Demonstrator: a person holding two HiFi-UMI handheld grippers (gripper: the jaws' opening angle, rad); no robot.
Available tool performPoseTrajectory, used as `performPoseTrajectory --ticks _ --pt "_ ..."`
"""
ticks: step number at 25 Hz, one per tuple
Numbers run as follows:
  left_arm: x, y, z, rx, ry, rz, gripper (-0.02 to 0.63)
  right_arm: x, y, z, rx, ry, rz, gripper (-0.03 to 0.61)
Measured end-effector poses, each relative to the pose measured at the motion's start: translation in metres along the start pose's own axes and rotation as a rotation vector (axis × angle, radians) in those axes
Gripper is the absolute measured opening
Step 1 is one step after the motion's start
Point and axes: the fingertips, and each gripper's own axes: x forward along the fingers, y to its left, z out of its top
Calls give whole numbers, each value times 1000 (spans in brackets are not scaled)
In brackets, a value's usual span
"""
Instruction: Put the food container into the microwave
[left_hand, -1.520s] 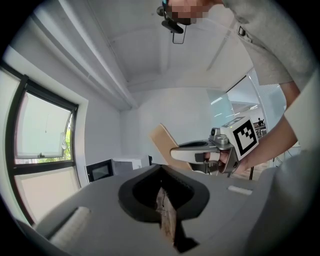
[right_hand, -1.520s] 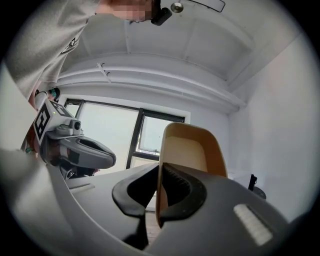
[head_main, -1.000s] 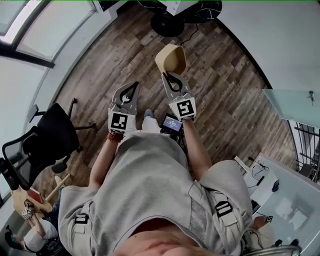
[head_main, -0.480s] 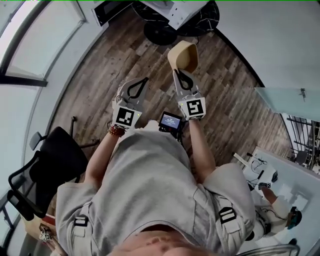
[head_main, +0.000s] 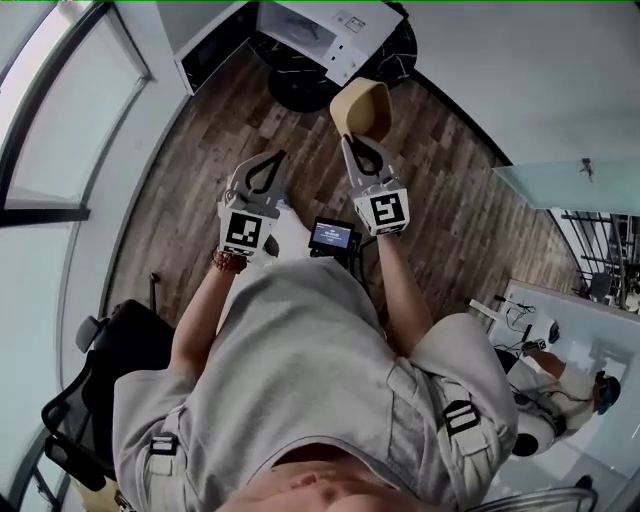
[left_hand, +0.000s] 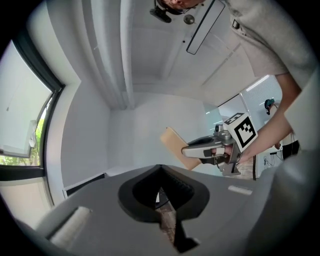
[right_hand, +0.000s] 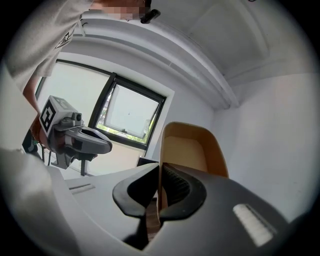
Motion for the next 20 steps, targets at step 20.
performPoseTrajectory --ticks 20 --pt "153 160 -9 113 31 -114 2 209 -111 -7 66 -80 -164 26"
